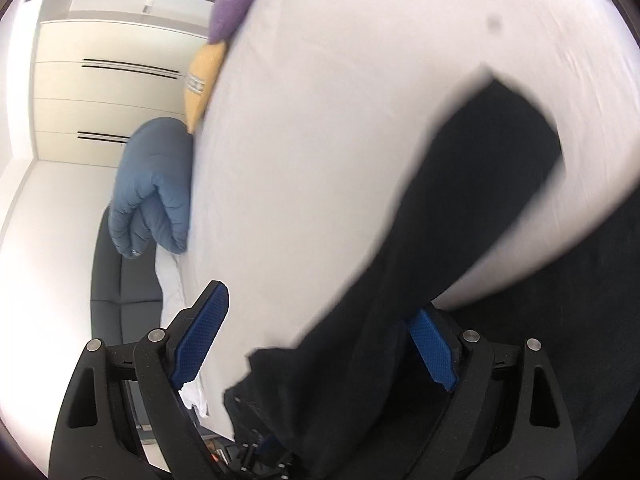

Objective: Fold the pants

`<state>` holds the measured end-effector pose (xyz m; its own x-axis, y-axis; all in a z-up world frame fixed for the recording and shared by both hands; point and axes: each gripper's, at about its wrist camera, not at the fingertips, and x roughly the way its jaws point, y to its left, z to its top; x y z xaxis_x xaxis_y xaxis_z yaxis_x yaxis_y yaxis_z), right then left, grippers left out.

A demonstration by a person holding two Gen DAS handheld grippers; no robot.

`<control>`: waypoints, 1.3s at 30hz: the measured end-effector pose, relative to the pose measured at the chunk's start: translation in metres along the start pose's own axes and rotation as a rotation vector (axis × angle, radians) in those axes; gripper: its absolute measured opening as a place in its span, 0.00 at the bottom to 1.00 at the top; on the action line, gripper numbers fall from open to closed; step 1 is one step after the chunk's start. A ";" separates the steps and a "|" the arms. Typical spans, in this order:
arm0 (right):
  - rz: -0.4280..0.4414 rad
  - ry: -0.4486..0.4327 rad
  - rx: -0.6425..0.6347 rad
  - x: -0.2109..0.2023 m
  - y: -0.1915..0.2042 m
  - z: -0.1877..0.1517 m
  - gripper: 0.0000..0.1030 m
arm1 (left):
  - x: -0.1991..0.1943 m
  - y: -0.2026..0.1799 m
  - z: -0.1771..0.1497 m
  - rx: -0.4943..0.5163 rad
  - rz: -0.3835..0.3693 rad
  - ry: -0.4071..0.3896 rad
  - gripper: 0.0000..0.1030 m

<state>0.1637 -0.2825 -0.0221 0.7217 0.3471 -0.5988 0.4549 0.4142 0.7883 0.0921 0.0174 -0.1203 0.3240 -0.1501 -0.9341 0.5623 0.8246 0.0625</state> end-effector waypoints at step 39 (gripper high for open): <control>0.071 -0.167 0.223 0.012 -0.158 0.031 0.06 | 0.001 -0.002 -0.002 -0.005 0.003 -0.014 0.66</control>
<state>0.1170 -0.3695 -0.1493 0.8237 0.2175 -0.5237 0.4899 0.1922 0.8503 0.0899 0.0171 -0.1223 0.3358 -0.1552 -0.9291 0.5575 0.8278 0.0632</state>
